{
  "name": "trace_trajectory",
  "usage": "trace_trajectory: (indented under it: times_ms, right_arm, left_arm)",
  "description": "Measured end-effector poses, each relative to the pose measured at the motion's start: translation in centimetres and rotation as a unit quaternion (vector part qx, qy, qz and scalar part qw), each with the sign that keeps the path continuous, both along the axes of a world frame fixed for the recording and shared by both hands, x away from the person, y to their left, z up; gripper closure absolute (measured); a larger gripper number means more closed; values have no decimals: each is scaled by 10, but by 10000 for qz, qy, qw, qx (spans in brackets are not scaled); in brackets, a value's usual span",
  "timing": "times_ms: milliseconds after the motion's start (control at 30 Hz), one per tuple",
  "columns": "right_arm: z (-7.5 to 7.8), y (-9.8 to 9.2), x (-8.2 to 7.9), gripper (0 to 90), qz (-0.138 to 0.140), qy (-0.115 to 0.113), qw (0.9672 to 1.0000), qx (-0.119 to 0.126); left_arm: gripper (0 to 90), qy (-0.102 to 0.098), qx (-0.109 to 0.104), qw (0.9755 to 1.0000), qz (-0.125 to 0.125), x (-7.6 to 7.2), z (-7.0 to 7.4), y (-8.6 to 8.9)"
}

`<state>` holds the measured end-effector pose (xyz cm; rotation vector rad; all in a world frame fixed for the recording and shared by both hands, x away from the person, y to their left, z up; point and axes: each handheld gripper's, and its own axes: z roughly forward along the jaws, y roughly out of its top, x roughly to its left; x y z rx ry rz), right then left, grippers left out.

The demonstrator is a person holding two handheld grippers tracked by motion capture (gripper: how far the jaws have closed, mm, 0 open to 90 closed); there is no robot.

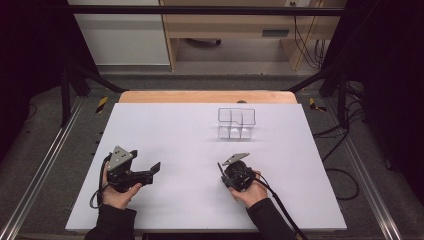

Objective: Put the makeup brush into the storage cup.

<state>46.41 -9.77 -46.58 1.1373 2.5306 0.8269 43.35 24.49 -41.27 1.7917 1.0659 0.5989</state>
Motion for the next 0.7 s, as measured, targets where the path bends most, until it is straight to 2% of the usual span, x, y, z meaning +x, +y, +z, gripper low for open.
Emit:
trace_trajectory:
  times_ms: [233, 400, 700]
  right_arm:
    - [0, -1, 0, 831, 24, 71, 10000, 29]
    - [0, -1, 1, 830, 50, 74, 10000, 35]
    - [6, -4, 0, 671, -10, 65, 10000, 66]
  left_arm:
    - [64, 15, -2, 10000, 1, 0, -1, 0]
    - [64, 17, -3, 10000, 6, 0, -1, 0]
    - [66, 17, -15, 10000, 21, 1, 0, 3]
